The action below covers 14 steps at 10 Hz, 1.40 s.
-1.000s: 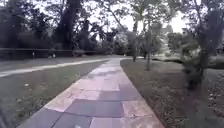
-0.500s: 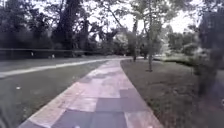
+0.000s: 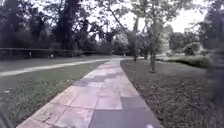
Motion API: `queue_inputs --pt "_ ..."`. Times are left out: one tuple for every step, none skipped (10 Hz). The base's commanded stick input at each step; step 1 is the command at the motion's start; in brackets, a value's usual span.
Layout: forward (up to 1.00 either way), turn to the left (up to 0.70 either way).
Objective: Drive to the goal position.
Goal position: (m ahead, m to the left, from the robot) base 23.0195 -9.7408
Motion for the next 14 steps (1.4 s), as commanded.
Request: queue_inputs --pt "0.7 0.0" --pt "0.7 0.0" --pt "0.7 0.0" --pt "0.7 0.0" --pt "0.7 0.0" --pt "0.7 0.0" --pt "0.7 0.0" --pt "0.7 0.0" --pt "0.7 0.0" --pt "0.7 0.0" --pt "0.7 0.0" --pt "0.7 0.0" --pt "0.7 0.0" --pt "0.7 0.0"
